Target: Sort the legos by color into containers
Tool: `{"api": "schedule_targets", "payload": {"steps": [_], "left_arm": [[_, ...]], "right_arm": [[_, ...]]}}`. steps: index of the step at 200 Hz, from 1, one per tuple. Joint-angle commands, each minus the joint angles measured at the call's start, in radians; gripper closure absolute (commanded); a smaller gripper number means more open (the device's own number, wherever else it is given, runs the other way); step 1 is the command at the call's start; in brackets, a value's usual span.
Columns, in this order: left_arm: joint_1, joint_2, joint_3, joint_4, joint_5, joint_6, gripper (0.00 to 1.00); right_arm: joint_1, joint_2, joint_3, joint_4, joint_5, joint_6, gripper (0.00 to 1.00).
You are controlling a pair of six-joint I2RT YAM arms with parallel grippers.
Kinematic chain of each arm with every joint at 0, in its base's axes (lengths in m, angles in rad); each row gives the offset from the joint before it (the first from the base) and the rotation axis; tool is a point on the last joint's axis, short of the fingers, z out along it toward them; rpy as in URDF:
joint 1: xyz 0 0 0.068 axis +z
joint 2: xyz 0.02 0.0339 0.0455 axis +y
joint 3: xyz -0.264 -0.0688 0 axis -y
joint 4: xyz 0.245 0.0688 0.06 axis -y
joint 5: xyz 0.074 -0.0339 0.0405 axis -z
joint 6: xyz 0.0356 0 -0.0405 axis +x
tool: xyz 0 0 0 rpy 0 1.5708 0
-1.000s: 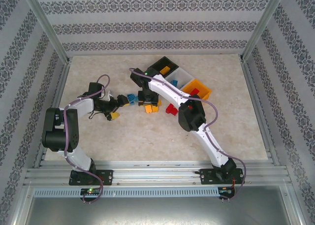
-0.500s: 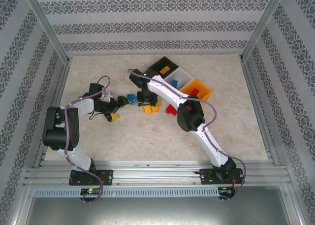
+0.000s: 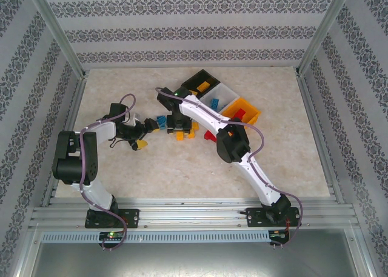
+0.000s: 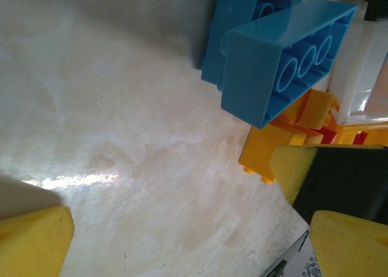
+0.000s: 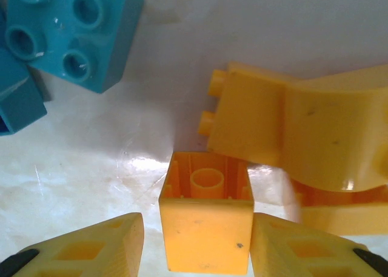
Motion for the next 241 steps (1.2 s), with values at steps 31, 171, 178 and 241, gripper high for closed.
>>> {"api": "schedule_targets", "payload": {"steps": [31,171,178,241], "left_arm": [[0.008,0.003,-0.008,0.010,-0.015,0.029,0.00],[-0.008,-0.006,-0.007,0.002,-0.034,0.059,0.00],[-0.011,-0.007,-0.009,0.006,-0.032,0.061,0.00],[-0.096,-0.058,-0.026,-0.010,-0.024,0.082,0.00]], "right_arm": [[0.011,0.022,-0.010,0.004,-0.012,-0.023,0.61],[-0.063,-0.192,-0.035,0.041,0.011,-0.021,0.70],[-0.086,-0.208,-0.033,0.048,0.009,-0.015,0.70],[-0.318,-0.210,-0.028,0.300,-0.082,0.167,0.70]]}}
